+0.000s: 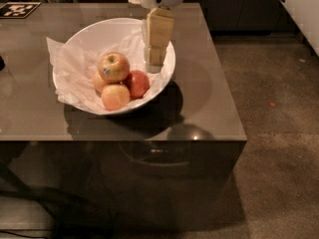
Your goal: Pick apple from white bowl
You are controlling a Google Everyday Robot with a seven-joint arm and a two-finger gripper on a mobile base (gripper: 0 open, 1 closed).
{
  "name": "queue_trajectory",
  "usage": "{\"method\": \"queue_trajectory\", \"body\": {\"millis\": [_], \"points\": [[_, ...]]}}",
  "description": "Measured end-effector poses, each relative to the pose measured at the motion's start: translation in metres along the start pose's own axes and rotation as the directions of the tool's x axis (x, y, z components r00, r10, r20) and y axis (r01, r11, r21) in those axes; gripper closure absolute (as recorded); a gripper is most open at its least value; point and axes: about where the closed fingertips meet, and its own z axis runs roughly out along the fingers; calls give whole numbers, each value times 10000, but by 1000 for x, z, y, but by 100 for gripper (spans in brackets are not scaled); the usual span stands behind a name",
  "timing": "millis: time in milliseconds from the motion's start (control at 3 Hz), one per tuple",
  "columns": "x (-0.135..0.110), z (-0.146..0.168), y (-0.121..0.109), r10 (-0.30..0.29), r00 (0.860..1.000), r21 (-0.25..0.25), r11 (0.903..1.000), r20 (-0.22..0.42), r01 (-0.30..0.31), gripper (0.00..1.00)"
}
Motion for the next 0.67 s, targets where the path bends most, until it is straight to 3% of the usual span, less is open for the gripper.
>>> {"method": "queue_trajectory", "body": {"millis": [333, 667], "points": [[-10, 14, -7, -149, 9997, -115, 9998, 209, 152, 0], [-35, 44, -16, -649, 9948, -650, 9954, 784, 701, 0]]}}
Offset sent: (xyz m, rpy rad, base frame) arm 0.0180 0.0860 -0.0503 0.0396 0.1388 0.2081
